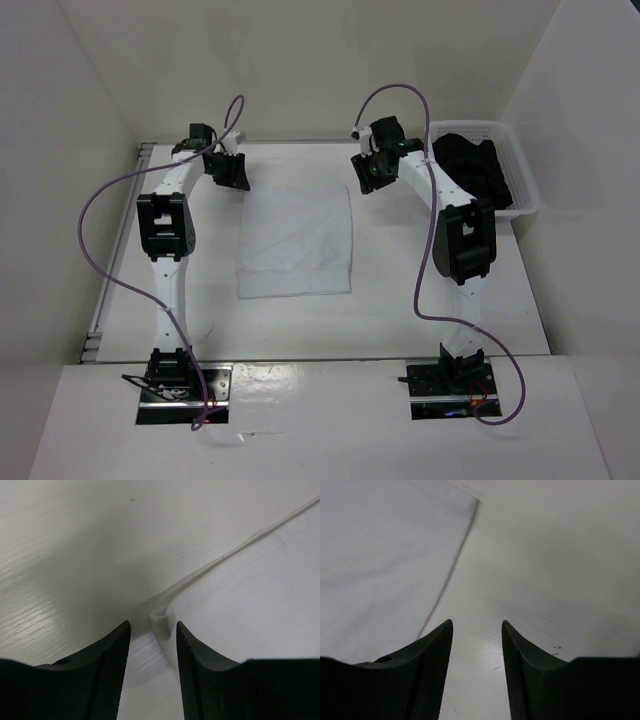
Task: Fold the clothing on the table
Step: Fold the skirt
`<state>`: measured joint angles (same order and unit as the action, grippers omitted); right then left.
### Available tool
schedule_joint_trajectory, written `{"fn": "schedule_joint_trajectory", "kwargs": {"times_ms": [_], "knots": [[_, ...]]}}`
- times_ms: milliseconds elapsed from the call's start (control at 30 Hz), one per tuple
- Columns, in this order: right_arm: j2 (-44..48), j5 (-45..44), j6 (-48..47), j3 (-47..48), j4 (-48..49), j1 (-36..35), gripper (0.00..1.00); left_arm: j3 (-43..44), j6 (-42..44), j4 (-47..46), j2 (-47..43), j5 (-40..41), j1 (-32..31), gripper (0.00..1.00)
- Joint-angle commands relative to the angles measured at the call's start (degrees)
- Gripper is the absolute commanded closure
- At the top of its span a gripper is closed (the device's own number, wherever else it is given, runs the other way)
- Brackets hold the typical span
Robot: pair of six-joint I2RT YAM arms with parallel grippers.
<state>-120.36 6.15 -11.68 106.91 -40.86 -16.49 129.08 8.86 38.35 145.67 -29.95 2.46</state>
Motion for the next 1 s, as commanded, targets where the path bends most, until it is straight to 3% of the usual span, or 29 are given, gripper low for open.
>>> {"fn": "schedule_joint_trajectory", "kwargs": {"times_ms": [0, 367, 700, 967], "knots": [[1.9, -1.1, -0.6, 0.4, -0.3, 0.2, 0.51, 1.9, 0.8, 2.0, 1.6, -1.3, -0.5, 0.51], [1.3, -1.1, -0.6, 0.4, -0.3, 0.2, 0.51, -2.0, 1.9, 1.5, 1.0, -0.8, -1.1, 0.58], [-1.0, 2.4, 1.8, -1.4, 2.6, 0.2, 0.52, -5.0, 0.9, -0.5, -0.8, 0.9, -2.6, 0.92], [-8.2, 5.1, 4.5, 3.2, 4.1, 0.2, 0.59, -14.5, 0.9, -4.3, -5.7, 3.2, -4.3, 0.97]]}}
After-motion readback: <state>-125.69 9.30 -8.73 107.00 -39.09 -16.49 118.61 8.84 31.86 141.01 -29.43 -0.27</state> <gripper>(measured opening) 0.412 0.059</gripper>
